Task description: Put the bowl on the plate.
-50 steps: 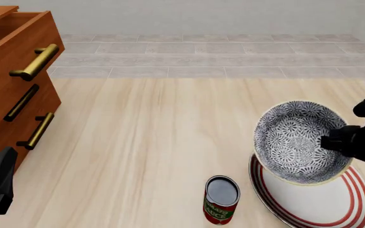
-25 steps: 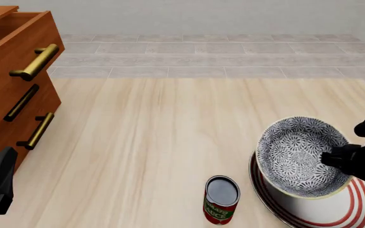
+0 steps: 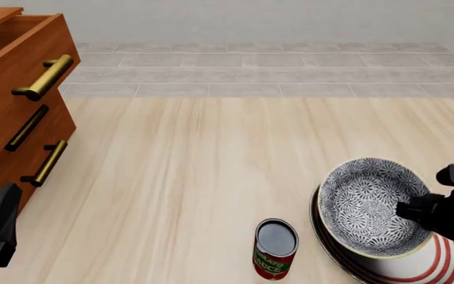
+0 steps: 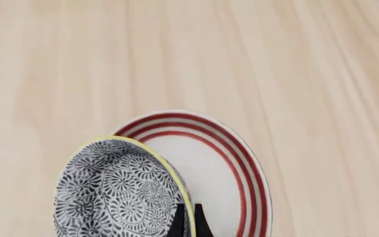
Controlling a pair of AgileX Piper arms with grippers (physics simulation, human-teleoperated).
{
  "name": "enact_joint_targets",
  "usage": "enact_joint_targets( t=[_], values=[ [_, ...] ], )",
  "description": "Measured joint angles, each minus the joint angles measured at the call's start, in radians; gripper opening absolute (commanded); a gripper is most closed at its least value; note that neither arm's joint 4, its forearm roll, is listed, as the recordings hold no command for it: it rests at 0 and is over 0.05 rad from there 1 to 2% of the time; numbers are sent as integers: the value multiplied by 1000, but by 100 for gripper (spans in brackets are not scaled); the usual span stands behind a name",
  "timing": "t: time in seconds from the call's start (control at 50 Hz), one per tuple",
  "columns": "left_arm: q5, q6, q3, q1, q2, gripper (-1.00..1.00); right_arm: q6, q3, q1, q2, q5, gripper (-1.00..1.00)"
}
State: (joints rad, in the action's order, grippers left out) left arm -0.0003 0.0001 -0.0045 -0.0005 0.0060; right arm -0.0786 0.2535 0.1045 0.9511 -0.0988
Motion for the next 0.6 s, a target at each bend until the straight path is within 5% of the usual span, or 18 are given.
enact_joint_targets(
  t=[0.54,0.56,0.6],
  values=[
    [0,0,0,0,0,100,-20,-38,24,41,84,-100],
    [0,0,0,0,0,100,-19,-39,25,41,85,100],
    [0,0,0,0,0,100,-19,-44,26,42,85,100]
  ],
)
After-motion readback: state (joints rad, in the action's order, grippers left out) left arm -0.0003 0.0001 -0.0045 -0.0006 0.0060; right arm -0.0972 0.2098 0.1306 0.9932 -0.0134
